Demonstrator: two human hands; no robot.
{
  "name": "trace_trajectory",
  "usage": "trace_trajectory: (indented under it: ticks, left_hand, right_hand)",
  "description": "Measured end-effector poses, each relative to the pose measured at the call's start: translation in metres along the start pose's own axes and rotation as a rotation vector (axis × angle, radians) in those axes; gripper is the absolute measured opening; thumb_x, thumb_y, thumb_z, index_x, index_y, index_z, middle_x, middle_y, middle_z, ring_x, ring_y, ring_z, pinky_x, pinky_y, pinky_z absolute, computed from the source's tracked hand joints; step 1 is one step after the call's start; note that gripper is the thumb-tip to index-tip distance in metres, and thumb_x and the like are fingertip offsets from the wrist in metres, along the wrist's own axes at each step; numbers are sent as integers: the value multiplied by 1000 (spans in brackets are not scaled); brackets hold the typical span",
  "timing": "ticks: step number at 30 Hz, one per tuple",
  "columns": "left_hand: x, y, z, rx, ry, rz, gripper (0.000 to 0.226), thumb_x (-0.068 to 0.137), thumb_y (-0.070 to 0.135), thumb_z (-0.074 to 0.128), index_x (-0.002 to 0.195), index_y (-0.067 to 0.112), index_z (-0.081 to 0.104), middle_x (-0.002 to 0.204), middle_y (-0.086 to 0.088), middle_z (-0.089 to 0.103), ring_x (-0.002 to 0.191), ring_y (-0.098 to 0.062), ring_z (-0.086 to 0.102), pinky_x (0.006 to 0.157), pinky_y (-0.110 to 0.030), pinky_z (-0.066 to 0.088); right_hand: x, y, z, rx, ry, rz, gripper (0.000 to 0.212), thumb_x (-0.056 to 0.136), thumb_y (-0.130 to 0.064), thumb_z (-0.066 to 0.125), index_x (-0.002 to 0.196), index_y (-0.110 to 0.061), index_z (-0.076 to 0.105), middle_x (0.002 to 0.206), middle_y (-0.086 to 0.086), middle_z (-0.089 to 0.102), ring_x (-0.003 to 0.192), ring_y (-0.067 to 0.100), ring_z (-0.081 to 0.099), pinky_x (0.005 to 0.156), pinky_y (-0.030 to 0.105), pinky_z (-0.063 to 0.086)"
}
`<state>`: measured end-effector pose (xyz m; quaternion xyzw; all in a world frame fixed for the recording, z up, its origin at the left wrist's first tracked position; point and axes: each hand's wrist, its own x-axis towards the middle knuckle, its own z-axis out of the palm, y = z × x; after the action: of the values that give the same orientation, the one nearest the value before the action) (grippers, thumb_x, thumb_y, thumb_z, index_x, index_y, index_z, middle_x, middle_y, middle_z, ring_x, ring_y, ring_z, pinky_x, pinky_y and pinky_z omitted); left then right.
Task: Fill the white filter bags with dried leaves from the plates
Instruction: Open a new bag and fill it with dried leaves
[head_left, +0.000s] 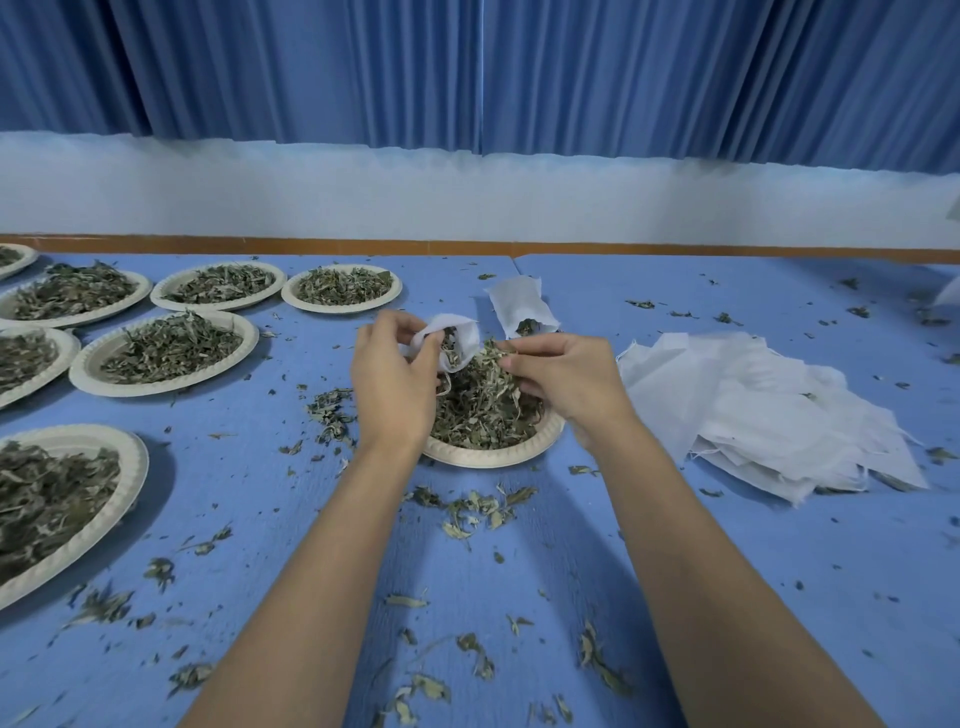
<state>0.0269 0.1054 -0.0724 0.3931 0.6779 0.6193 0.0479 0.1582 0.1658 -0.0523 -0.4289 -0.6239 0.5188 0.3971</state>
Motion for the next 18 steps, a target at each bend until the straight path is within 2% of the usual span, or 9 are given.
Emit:
trace_trajectory:
  ticks: [2,4,8,11,14,16,18]
  left_hand:
    - [1,1,0,-4,-11,-16,14,91,25,59,101,16,55,110,-6,56,82,-25,64,75,-36,53]
    - [0,1,0,-6,-27,-32,17,91,26,59,105,16,57,110,-6,58,86,-24,63,76,-35,52]
    - [-4,7,3,-39,-75,-63,6,90,23,59,95,22,58,99,0,62,86,-16,60,63,-15,44]
    - [-5,13,6,-108,-130,-100,6,88,21,61,86,26,58,86,7,61,78,-10,58,57,-14,43]
    - [-8,15,9,-199,-241,-129,12,86,14,61,83,25,58,77,5,60,64,-3,58,54,-12,43]
    - [-9,16,11,-245,-324,-145,15,86,9,59,87,24,59,79,5,60,62,0,57,53,-10,43]
    - [-9,17,12,-248,-430,-134,20,84,6,59,93,24,57,87,7,60,69,0,58,57,-8,43]
  right_hand:
    - [-1,-6,-6,53,-86,4,18,75,-1,74,73,-19,72,70,-7,70,63,0,64,60,12,53]
    - [-3,-11,-10,39,-175,2,18,74,0,74,73,-18,73,71,-6,70,62,-3,64,58,11,51]
    - [-6,-13,-6,-33,-210,-27,18,75,2,73,71,-16,72,57,-10,67,53,-2,59,55,10,50]
    - [-3,-9,0,-88,-113,-28,20,75,-2,74,67,-20,71,62,-1,65,60,11,56,63,20,52]
    - [2,-4,3,-60,9,-8,16,74,-6,75,69,-21,71,66,-1,67,62,12,60,69,24,55]
    - [3,-1,4,-22,75,0,21,75,-7,75,65,-25,70,66,-1,68,64,13,61,74,29,57]
    - [3,0,4,9,130,7,24,75,-8,74,62,-27,69,64,2,67,65,15,60,78,36,56]
